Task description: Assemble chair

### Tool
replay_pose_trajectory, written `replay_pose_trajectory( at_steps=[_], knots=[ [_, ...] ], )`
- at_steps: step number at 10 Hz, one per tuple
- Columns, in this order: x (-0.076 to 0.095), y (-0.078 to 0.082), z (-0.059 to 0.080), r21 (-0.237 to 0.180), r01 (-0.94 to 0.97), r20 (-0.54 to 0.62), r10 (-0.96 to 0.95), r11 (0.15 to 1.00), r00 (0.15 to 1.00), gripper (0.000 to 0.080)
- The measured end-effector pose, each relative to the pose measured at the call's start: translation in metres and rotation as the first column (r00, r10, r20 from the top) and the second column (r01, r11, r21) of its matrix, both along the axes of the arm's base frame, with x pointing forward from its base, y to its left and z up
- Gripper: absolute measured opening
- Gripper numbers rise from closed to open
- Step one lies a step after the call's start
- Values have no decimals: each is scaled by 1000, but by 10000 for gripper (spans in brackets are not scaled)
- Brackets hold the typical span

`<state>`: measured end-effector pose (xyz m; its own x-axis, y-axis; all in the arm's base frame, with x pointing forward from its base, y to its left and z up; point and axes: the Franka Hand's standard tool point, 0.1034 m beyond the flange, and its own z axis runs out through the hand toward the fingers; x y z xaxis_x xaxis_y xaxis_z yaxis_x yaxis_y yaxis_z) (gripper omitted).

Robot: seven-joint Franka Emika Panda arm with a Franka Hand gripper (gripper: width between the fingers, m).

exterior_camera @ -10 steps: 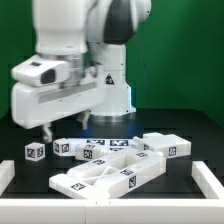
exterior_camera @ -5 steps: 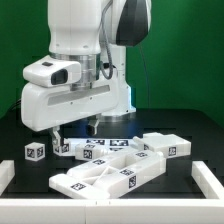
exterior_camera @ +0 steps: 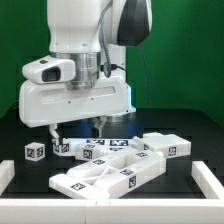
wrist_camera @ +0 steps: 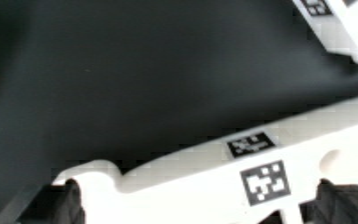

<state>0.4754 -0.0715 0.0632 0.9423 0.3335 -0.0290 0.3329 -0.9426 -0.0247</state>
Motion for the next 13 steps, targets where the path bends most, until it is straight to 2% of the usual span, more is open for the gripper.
replay_pose_trajectory(
  at_steps=[3, 5, 8, 10, 13],
  knots=[
    [1, 4, -1, 5, 169, -3, -169, 986, 986, 649],
    [1, 8, -3, 8, 342, -7, -342, 940, 940, 649],
    [1, 26, -18, 16, 684, -20, -684, 729, 729, 649],
    [2, 29, -31, 25, 765, -10, -765, 644, 644, 649],
    [-7, 44, -45, 11, 750, -21, -750, 661, 661, 649]
  ],
)
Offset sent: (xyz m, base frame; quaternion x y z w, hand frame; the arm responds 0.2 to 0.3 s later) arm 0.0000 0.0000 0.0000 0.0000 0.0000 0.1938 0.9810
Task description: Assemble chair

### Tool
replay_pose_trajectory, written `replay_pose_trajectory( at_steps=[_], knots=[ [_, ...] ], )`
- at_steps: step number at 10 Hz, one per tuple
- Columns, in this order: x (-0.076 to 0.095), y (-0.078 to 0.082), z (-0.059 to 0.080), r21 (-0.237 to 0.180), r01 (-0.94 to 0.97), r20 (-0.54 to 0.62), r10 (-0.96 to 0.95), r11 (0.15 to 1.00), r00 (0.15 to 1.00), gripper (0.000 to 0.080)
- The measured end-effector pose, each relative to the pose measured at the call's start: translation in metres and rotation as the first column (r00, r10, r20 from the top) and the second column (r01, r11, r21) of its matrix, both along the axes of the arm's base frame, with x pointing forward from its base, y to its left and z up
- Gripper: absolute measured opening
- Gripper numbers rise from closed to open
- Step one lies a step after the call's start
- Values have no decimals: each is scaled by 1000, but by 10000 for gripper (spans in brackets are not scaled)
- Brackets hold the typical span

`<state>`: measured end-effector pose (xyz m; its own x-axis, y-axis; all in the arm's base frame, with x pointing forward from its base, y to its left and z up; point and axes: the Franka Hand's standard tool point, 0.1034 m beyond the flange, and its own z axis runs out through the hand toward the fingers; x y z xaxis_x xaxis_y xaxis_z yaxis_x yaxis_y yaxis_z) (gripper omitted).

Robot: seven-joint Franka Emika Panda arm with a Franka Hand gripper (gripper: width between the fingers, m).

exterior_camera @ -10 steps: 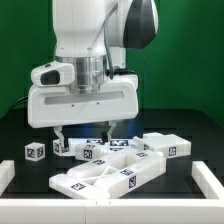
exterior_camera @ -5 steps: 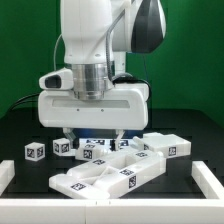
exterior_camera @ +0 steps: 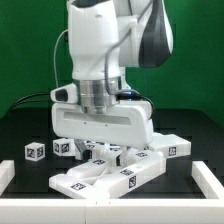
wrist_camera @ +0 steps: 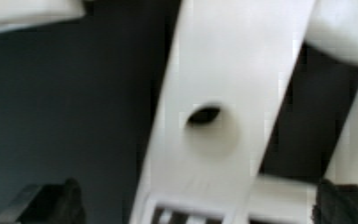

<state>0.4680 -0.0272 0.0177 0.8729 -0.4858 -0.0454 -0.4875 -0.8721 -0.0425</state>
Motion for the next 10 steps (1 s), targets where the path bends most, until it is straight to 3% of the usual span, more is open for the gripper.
replay_pose_trajectory(
  at_steps=[3, 4, 5, 6, 7, 10],
  knots=[
    [-4, 0, -4, -4, -9, 0, 9, 1000, 1000, 640],
    [-4, 0, -4, -4, -10, 0, 10, 1000, 1000, 462],
    [-4, 0, -4, -4, -10, 0, 10, 1000, 1000, 462],
    [-4, 0, -4, -4, -11, 1, 11, 1000, 1000, 325],
    [-4, -1, -4, -5, 4, 0, -4, 1000, 1000, 282],
    [3, 3, -4, -5, 221, 27, -221, 975, 975, 282]
  ],
)
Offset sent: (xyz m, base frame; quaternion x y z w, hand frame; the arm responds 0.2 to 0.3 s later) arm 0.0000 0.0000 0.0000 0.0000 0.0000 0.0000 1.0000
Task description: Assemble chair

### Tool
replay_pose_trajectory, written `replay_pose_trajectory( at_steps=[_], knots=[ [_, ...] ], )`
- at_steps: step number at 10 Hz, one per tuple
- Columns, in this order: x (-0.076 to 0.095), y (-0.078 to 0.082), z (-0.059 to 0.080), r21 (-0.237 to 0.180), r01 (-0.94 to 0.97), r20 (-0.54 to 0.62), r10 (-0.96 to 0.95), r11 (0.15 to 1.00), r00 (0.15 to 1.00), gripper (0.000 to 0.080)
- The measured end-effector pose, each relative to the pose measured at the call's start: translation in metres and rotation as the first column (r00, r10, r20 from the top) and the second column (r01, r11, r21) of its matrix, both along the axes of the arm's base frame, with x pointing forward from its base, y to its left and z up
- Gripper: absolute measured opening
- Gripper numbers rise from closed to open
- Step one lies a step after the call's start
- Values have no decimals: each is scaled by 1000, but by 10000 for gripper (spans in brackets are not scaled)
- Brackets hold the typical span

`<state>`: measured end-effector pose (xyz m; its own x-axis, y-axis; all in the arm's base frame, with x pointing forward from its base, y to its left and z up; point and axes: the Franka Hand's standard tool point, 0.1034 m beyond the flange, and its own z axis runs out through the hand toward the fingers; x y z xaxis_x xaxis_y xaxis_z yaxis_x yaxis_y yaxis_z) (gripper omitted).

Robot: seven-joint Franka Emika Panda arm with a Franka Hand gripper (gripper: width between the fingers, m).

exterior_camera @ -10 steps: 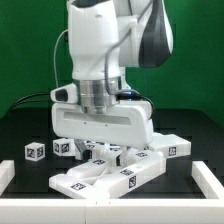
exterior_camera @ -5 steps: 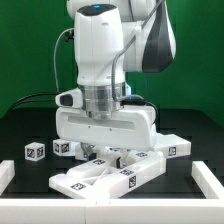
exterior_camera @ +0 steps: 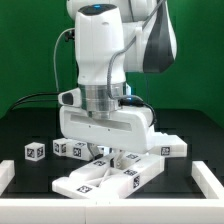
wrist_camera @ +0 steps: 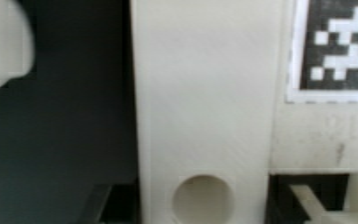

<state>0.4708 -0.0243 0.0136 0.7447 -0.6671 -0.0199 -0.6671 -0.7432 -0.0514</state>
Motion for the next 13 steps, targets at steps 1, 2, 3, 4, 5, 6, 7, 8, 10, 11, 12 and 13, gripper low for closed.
replay_pose_trajectory(
  at_steps=[1, 2, 3, 4, 5, 6, 7, 8, 10, 11, 12, 13],
  knots=[
    [0, -3, 0, 5, 95, 39, -95, 995, 995, 282],
    [0, -7, 1, 15, 130, 54, -130, 991, 990, 282],
    [0, -5, 1, 17, 128, 53, -129, 992, 990, 282],
    [0, -3, 1, 19, 138, 53, -139, 990, 989, 284],
    [-1, -7, 0, 28, 217, 48, -218, 976, 975, 284],
    [-3, -18, 0, 40, 364, 37, -366, 930, 930, 284],
    [-5, -24, 0, 49, 512, 26, -513, 858, 858, 284],
    [-8, -31, 1, 54, 589, 38, -591, 806, 806, 284],
    [-17, -50, 2, 75, 739, 56, -743, 669, 667, 284],
    [-17, -46, 1, 81, 770, 43, -774, 633, 632, 284],
    [-16, -45, 1, 88, 808, 35, -812, 583, 582, 284],
    [-14, -42, 2, 97, 840, 20, -845, 534, 534, 284]
  ],
)
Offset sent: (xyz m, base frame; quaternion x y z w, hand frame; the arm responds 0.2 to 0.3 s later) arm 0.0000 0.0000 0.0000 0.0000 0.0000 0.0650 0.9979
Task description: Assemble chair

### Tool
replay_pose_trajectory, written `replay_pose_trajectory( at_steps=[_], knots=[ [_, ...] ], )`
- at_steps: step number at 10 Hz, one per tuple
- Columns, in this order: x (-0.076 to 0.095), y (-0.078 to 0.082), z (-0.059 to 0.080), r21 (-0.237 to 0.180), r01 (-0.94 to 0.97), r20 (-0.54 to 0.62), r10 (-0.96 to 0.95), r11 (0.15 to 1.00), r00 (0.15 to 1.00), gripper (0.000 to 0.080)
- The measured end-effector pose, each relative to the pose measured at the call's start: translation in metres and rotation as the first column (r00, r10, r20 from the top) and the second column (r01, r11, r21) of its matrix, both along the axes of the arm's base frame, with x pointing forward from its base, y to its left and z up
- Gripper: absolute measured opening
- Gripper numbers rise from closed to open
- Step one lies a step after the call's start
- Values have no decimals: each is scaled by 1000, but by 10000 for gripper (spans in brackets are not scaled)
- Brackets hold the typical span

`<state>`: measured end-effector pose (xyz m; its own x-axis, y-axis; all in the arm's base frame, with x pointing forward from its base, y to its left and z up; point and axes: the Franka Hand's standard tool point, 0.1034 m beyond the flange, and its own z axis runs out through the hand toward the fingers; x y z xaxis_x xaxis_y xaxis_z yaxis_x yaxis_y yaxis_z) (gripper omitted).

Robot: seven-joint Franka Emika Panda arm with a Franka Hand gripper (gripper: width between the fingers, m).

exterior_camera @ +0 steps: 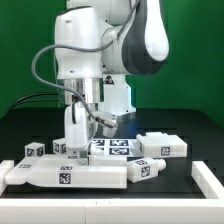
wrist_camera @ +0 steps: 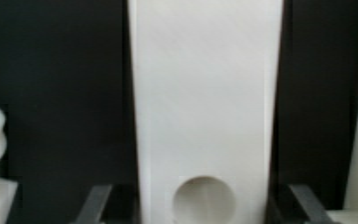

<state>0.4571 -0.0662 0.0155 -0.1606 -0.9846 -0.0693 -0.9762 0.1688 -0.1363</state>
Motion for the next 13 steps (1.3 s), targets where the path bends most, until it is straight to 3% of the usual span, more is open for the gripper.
replay_pose_trajectory(
  at_steps=[2, 4, 5, 8, 10, 12, 13],
  knots=[
    [19, 15, 8, 86, 184, -14, -184, 979, 983, 284],
    [23, 33, 17, 173, 427, -98, -416, 888, 904, 284],
    [24, 39, 19, 189, 498, -128, -482, 846, 867, 284],
    [22, 39, 17, 191, 617, -164, -595, 764, 787, 284],
    [22, 28, 10, 188, 806, -232, -772, 561, 591, 284],
    [32, 22, 9, 176, 887, -231, -858, 427, 459, 284],
    [29, 29, 7, 168, 877, -214, -851, 451, 479, 284]
  ],
)
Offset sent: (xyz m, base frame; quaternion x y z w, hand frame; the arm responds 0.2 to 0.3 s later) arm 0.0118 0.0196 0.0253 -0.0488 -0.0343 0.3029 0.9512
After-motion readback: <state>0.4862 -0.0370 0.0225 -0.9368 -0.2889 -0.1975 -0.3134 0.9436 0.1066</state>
